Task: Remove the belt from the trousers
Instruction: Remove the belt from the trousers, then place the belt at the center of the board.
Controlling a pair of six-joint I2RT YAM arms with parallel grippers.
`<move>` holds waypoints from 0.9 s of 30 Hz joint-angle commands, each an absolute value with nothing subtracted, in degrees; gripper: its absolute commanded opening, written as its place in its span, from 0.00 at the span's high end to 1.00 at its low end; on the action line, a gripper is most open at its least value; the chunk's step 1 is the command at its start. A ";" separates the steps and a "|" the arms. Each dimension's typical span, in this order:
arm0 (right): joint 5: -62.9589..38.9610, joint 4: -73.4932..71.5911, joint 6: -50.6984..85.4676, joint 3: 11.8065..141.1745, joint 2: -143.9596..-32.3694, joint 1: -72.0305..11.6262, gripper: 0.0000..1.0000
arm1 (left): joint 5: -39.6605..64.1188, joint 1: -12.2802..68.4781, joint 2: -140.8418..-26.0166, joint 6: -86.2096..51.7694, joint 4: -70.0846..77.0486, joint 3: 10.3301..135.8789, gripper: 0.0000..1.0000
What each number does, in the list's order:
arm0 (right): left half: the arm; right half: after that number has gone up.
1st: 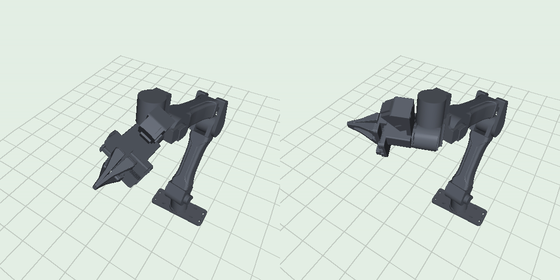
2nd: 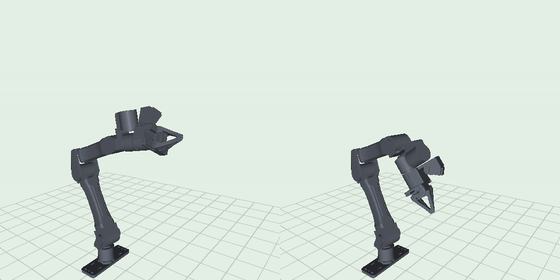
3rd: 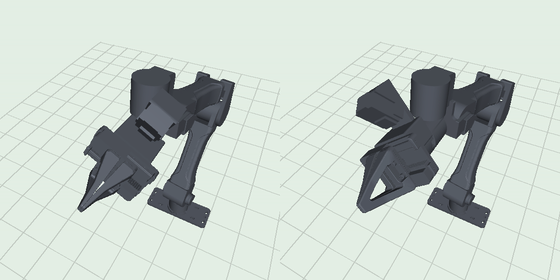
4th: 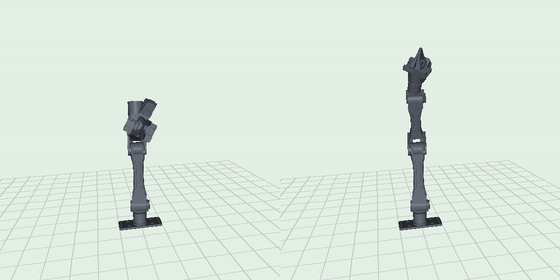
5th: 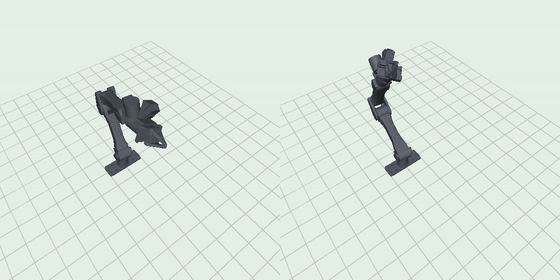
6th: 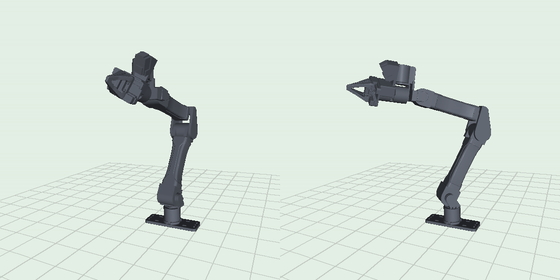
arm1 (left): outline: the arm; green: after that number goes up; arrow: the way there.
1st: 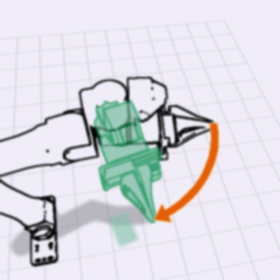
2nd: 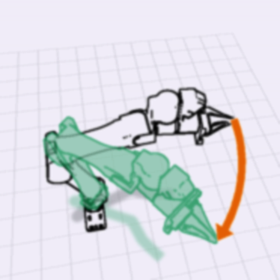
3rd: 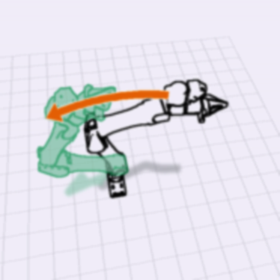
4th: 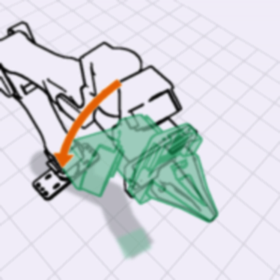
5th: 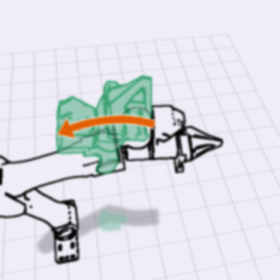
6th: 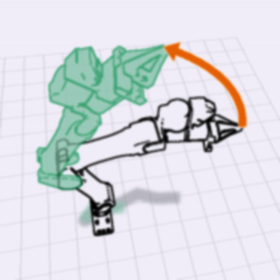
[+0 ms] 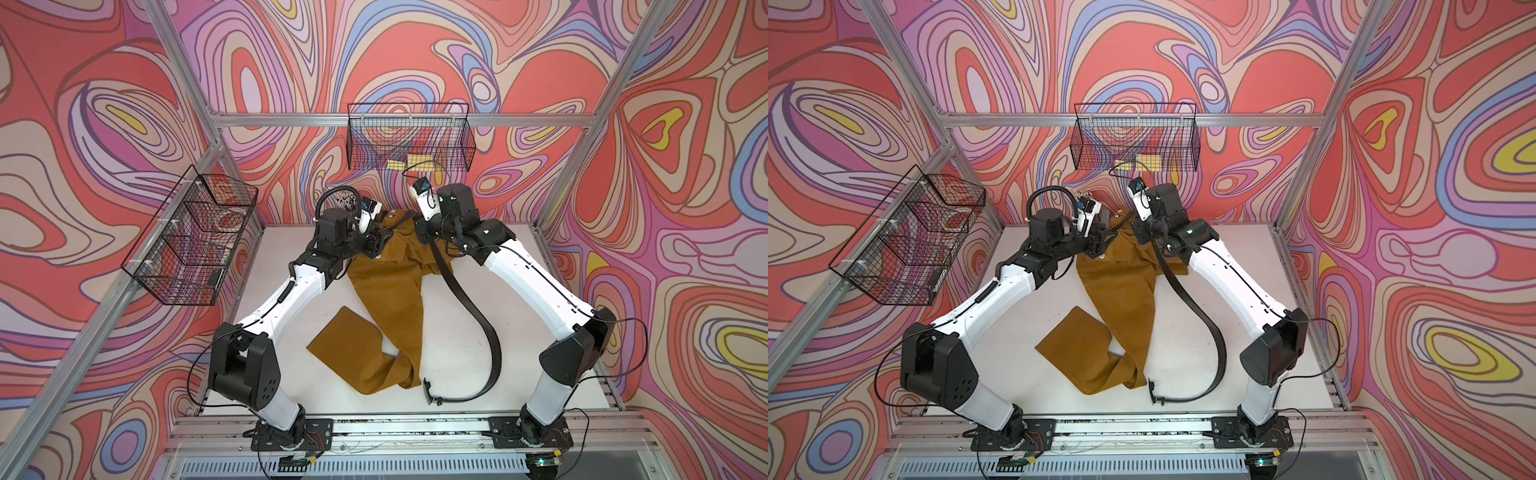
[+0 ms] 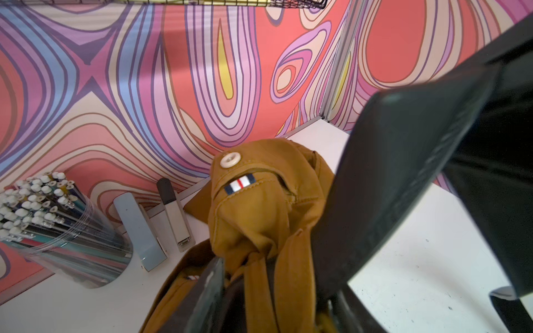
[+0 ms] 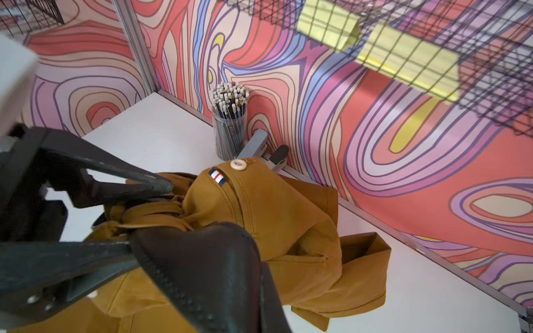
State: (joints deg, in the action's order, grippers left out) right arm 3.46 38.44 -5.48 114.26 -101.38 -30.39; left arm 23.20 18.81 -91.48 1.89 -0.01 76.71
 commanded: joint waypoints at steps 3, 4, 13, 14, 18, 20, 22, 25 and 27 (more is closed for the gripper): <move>9.90 26.62 2.31 132.56 -95.86 -15.94 1.00 | 3.31 9.22 -94.68 2.83 -20.91 70.85 0.19; 8.98 26.63 2.94 132.69 -96.20 -15.14 1.00 | 3.31 8.60 -94.20 3.07 -21.10 70.69 0.16; 0.70 27.96 4.60 131.07 -97.71 -14.60 1.00 | 5.11 7.21 -91.59 4.59 -21.27 70.05 0.14; -0.50 28.12 4.05 130.82 -97.81 -14.60 1.00 | 5.46 7.21 -91.56 4.50 -21.27 70.26 0.15; -7.48 26.79 -1.61 128.02 -97.58 -14.59 1.00 | 6.53 7.21 -91.32 3.65 -21.18 71.21 0.15; -11.97 26.81 -5.99 126.48 -97.86 -14.28 1.00 | 7.07 7.21 -91.10 3.32 -21.18 71.86 0.15; -17.77 28.63 -12.35 124.62 -98.16 -14.15 1.00 | 7.75 7.20 -90.64 2.93 -21.14 72.54 0.15; -19.26 33.07 -16.74 120.69 -98.63 -14.00 1.00 | 8.49 7.21 -89.60 2.54 -21.03 73.19 0.14; -18.74 33.04 -16.30 114.01 -97.54 -13.59 1.00 | 8.68 7.21 -88.42 2.63 -20.72 73.06 0.14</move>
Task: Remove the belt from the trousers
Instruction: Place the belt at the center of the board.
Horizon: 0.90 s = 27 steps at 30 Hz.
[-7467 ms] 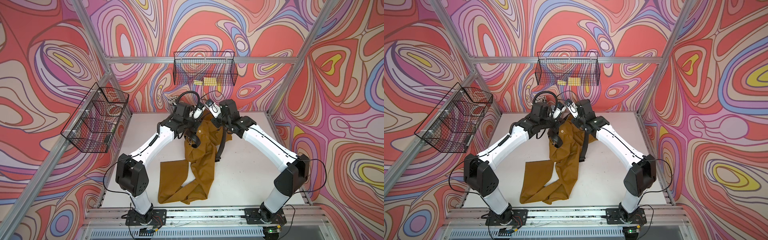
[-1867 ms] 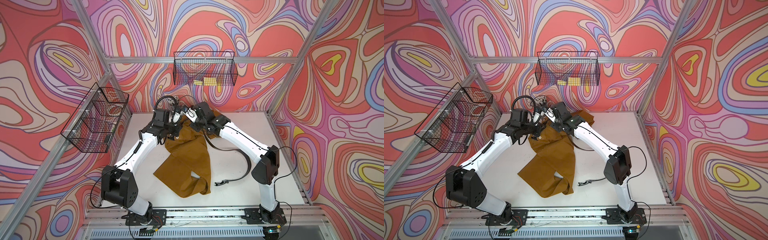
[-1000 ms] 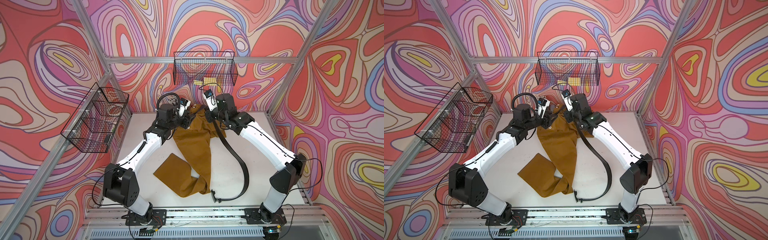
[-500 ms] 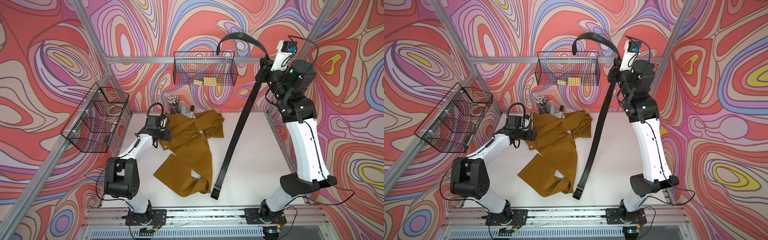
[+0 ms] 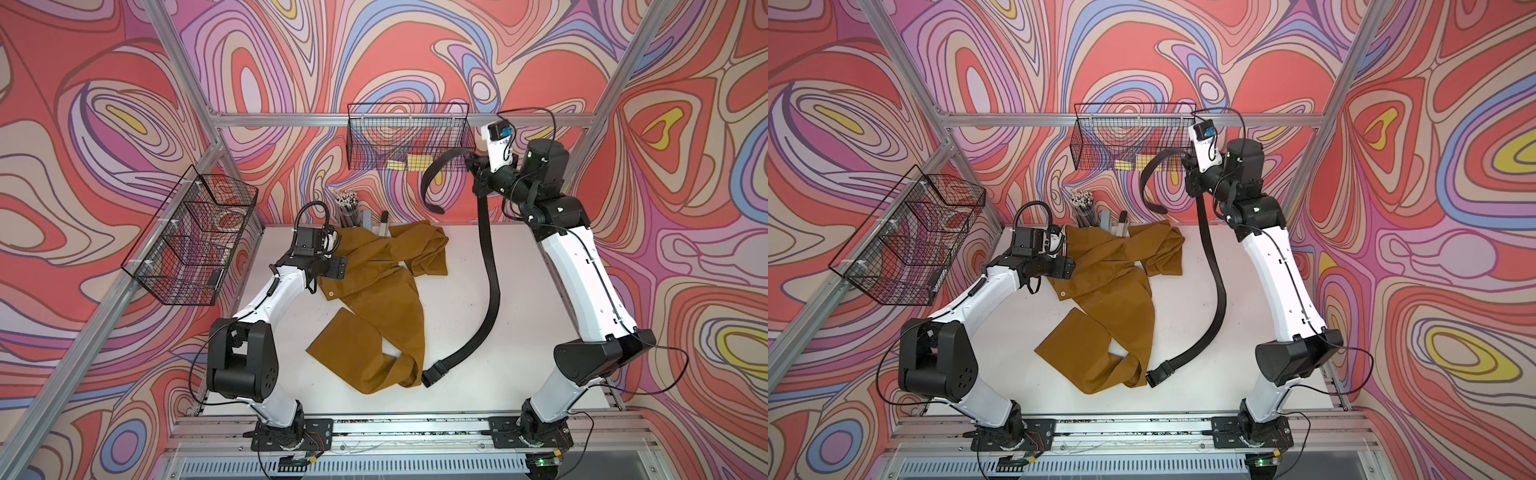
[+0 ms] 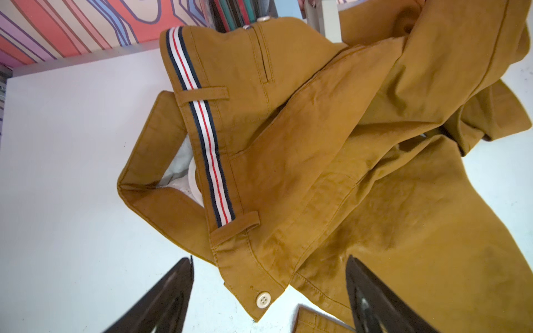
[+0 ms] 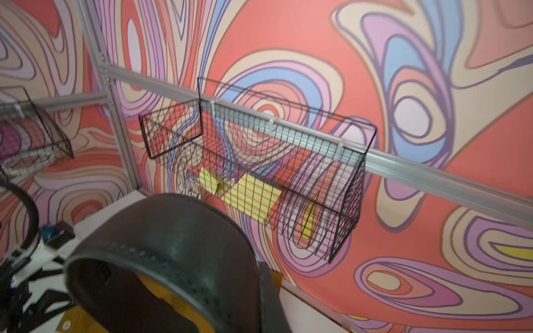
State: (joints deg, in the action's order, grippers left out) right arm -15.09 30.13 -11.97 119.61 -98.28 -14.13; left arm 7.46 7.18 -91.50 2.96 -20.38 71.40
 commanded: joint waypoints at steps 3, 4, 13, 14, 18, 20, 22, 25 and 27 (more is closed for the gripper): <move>-15.15 26.30 -13.12 97.14 -93.29 -13.50 1.00 | 8.75 7.21 -86.16 2.81 -18.92 71.47 0.14; -12.86 23.37 -10.93 91.14 -91.61 -13.39 1.00 | 8.69 7.21 -85.30 2.81 -18.23 70.73 0.13; -7.81 13.51 8.34 63.87 -84.01 -10.09 0.55 | 7.28 6.85 -79.25 1.99 -11.77 63.65 0.00; -7.67 14.38 8.74 64.26 -84.25 -10.06 0.46 | 7.27 6.77 -78.95 1.58 -11.37 63.23 0.00; -3.72 17.80 9.82 66.81 -84.56 -10.11 0.29 | 6.26 6.53 -77.53 0.11 -9.22 61.70 0.00; -0.12 18.32 10.25 67.23 -83.83 -10.06 0.21 | 5.17 6.27 -76.46 -0.48 -7.42 60.28 0.00; 3.63 17.72 10.81 66.99 -82.87 -10.11 0.16 | 3.87 5.50 -75.32 -1.39 -6.26 59.08 0.00; 11.64 16.41 11.92 66.80 -82.59 -10.11 0.07 | 1.02 4.11 -73.96 -2.30 -6.06 57.38 0.00; 16.60 13.86 12.14 65.79 -82.84 -9.76 0.04 | -1.27 3.31 -72.67 -2.26 -5.31 55.41 0.00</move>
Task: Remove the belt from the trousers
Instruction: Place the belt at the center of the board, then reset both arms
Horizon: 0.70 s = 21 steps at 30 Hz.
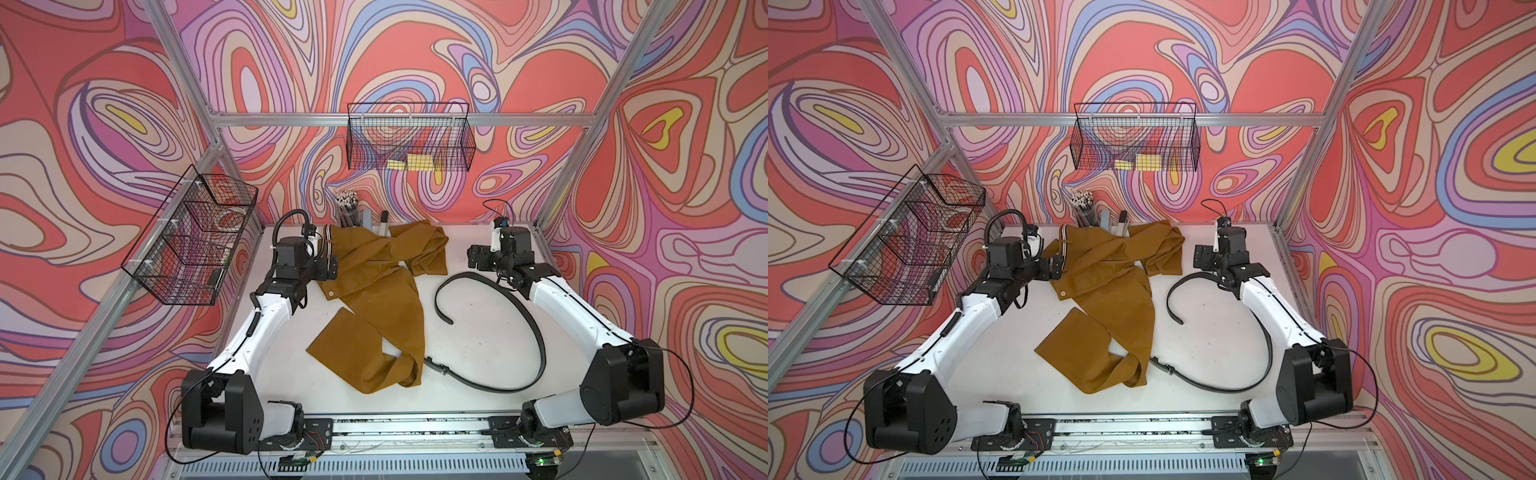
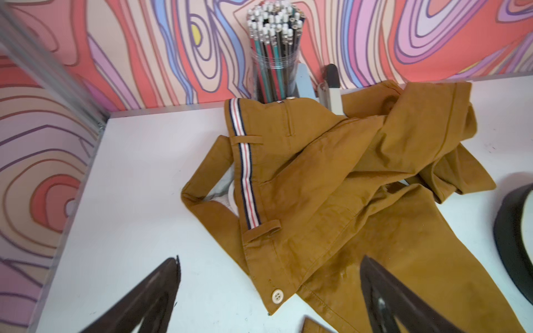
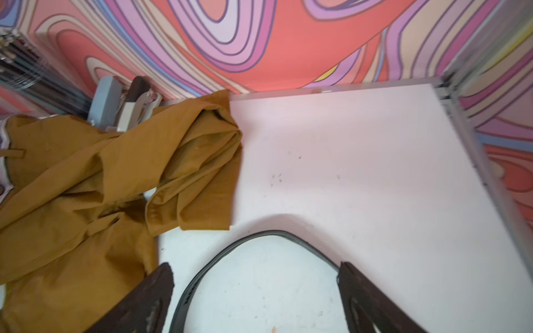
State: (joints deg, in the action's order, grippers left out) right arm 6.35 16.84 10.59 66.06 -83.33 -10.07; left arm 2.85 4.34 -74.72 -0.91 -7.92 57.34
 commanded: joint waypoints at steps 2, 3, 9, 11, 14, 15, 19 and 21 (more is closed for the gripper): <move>19.56 8.49 11.19 62.91 -82.60 -9.22 0.02 | -4.00 2.86 -70.62 -0.28 -1.48 51.23 0.00; 20.61 3.42 9.74 60.03 -82.35 -8.97 0.02 | -4.98 2.81 -69.39 1.80 2.50 47.81 0.00; 19.99 -18.71 -0.07 48.58 -86.18 -8.37 0.02 | -3.87 1.48 -69.27 6.54 14.06 36.37 0.00; 18.51 -20.76 -0.12 47.22 -88.50 -8.12 0.02 | -1.34 0.72 -71.88 5.00 15.08 35.45 0.00; 17.78 -30.82 0.48 42.12 -90.76 -7.93 0.02 | 2.22 0.01 -76.58 2.23 22.09 33.58 0.00; 17.88 -34.47 0.94 40.39 -91.35 -7.86 0.02 | 3.09 -0.11 -78.23 1.14 25.89 32.91 0.00; 16.18 -45.00 -1.23 37.38 -93.02 -6.81 0.02 | 6.33 -1.24 -83.04 -0.06 24.51 35.07 0.00; 13.64 -48.30 -1.96 37.13 -94.75 -5.55 0.02 | 7.98 -1.41 -84.20 0.51 30.72 31.80 0.00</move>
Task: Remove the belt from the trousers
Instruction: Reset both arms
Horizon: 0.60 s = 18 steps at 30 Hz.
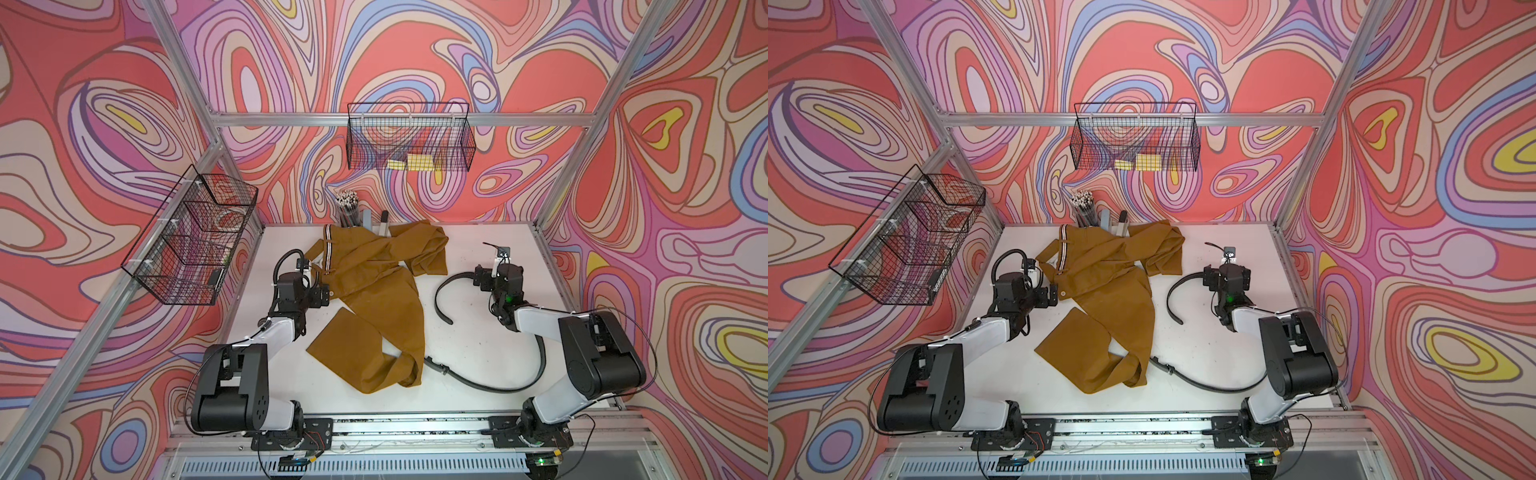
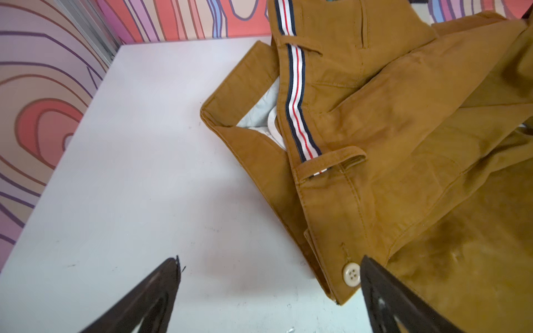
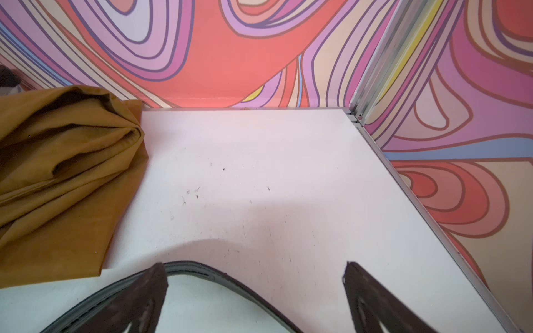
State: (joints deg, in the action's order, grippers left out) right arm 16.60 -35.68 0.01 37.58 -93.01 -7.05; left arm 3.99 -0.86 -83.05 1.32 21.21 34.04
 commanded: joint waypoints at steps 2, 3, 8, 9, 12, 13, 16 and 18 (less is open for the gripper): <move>14.25 -49.24 -2.23 37.29 -95.49 -5.35 0.02 | 6.97 -1.35 -85.79 0.07 42.23 24.83 0.00; 14.58 -48.59 -2.01 37.37 -95.02 -5.36 0.02 | 6.09 -1.41 -87.11 -0.24 49.35 21.32 0.00; 13.65 -35.07 -1.48 37.45 -89.27 -5.20 0.02 | 2.97 -1.41 -88.06 -1.81 53.40 20.06 0.00; 12.74 -37.37 -2.32 35.47 -88.32 -5.19 0.02 | 3.33 -1.41 -88.28 -1.70 51.39 21.29 0.00; 10.62 -42.12 -4.34 34.81 -89.52 -4.16 0.02 | 3.59 -1.41 -88.44 -1.57 50.67 21.65 0.00; 9.95 -40.58 -4.39 36.15 -90.30 -3.75 0.02 | 3.58 -1.40 -88.20 -1.50 50.63 21.66 0.00; 10.55 -37.18 -4.52 38.13 -90.83 -3.65 0.02 | 3.53 -1.41 -88.18 -1.52 50.46 21.74 0.00; 10.39 -37.43 -3.74 36.18 -88.91 -3.69 0.02 | 3.60 -1.41 -87.82 -1.45 49.20 21.96 0.00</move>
State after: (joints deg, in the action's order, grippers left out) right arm 11.49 -38.68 -3.55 36.86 -90.28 -3.90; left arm 4.01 -1.13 -88.16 -0.86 47.00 21.71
